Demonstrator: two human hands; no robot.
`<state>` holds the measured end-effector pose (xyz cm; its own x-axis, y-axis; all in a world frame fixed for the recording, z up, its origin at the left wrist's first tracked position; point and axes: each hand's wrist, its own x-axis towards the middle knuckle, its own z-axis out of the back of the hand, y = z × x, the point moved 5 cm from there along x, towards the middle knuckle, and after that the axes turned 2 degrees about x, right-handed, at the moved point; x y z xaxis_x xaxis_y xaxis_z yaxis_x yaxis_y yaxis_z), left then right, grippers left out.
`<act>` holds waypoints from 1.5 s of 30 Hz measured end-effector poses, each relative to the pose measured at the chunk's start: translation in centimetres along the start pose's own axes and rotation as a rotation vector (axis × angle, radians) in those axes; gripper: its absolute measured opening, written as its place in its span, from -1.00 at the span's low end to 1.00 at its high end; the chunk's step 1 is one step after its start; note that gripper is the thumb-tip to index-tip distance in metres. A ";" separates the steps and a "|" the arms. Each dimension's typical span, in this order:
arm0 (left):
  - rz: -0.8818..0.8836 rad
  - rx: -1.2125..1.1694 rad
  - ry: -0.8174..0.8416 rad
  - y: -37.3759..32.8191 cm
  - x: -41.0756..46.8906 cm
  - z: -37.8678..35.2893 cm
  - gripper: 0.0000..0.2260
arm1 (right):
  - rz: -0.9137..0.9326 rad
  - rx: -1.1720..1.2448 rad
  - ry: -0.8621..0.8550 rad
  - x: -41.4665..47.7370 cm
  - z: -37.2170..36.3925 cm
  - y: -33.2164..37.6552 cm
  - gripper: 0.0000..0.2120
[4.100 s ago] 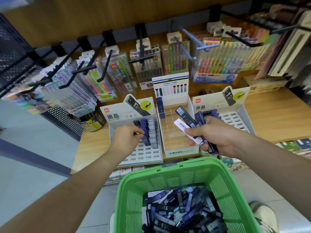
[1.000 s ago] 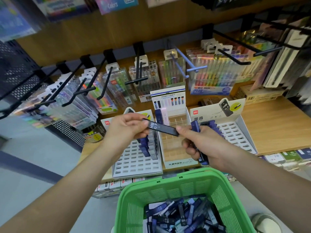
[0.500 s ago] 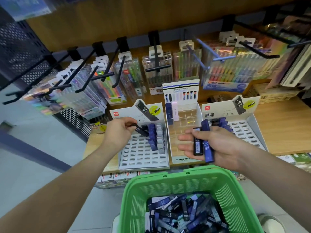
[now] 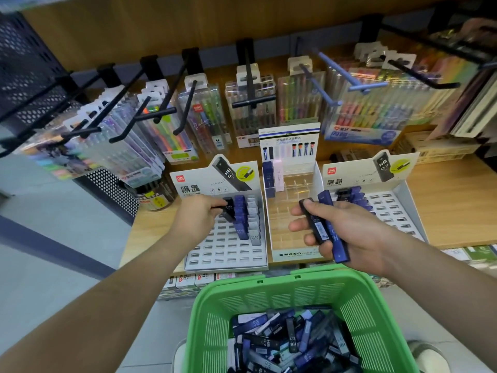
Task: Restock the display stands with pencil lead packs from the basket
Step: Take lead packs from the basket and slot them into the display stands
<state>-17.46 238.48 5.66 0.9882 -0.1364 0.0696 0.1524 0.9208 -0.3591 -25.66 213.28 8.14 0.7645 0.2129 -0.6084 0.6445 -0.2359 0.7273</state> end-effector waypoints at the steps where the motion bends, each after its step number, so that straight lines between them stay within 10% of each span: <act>1: -0.009 0.027 -0.001 -0.3 0.2 -0.1 -0.78 | 0.005 0.004 -0.004 0.0 0.0 0.0 -0.75; 15: 0.071 0.048 -0.077 -1.1 0.7 0.4 -0.82 | 0.070 -0.011 -0.033 0.0 0.1 0.2 -0.79; 18: 0.195 -0.387 -0.056 -3.0 0.5 1.8 -0.84 | 0.086 -0.015 -0.029 0.0 0.0 0.4 -0.78; 22: 0.131 -0.965 0.373 -8.7 -0.6 3.3 -0.82 | 0.114 -0.024 -0.008 -0.4 -0.4 0.7 -0.79; 25: -0.030 -0.926 0.556 -11.9 -2.3 3.8 -0.70 | 0.114 -0.014 0.024 -0.7 -0.7 0.8 -0.76; 45: 0.153 -0.767 0.246 -10.6 -3.1 3.7 -0.88 | 0.109 -0.041 -0.057 -1.3 0.9 0.7 -0.78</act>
<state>-22.23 230.55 12.68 0.9604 -0.1880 -0.2056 -0.1043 0.4417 -0.8911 -26.17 211.96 9.16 0.8299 0.1336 -0.5417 0.5578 -0.2154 0.8015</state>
